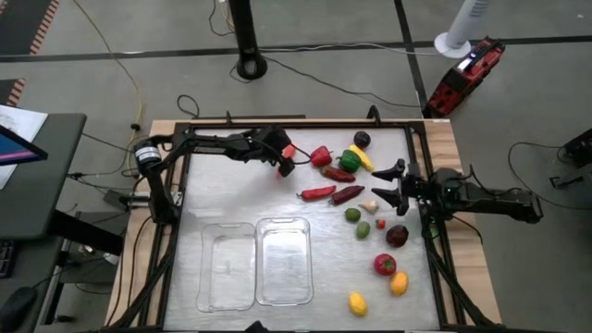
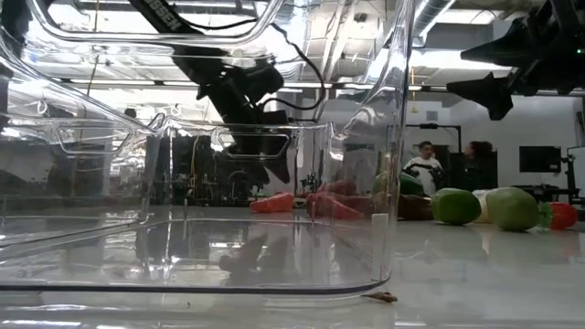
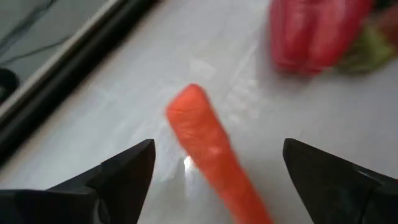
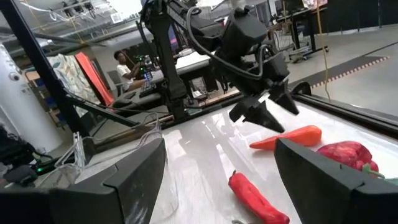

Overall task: Sort produce into baskets
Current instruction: Put the orange carrot into the right transparent bin

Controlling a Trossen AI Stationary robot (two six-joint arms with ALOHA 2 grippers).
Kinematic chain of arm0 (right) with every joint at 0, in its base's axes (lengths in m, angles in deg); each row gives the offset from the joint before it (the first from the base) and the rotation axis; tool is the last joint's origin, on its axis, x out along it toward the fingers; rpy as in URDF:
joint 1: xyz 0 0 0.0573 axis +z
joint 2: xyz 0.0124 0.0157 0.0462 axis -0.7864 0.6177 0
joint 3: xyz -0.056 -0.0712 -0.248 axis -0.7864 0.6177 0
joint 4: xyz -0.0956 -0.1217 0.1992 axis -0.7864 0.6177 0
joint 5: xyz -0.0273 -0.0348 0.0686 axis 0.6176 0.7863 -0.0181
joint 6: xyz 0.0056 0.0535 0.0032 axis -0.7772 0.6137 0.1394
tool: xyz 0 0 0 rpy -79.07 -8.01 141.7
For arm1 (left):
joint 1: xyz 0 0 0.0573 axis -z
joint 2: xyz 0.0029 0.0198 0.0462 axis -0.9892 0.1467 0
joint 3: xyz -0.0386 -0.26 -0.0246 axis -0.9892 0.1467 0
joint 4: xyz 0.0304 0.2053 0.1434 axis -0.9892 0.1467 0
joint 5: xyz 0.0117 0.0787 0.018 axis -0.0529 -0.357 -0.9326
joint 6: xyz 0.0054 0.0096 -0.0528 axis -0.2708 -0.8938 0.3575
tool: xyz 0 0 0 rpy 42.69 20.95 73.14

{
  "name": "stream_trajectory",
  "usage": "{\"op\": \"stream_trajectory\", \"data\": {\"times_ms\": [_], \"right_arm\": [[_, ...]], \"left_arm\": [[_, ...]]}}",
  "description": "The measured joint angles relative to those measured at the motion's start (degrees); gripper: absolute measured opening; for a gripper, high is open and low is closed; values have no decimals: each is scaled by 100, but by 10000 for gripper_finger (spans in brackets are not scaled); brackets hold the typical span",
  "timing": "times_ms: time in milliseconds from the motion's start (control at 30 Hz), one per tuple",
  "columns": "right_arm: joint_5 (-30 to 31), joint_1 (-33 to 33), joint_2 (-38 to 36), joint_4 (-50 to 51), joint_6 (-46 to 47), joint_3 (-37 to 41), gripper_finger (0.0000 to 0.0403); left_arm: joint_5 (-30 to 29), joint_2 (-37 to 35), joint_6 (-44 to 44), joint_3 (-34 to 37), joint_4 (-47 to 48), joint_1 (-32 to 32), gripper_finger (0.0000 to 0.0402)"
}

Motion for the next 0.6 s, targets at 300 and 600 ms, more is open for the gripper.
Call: {"op": "stream_trajectory", "data": {"times_ms": [300,600], "right_arm": [[6,-2,-2,-97,-47,0,327],[16,97,0,-101,49,0,327]], "left_arm": [[514,275,37,0,268,-91,331],[512,524,109,0,497,10,251]]}}
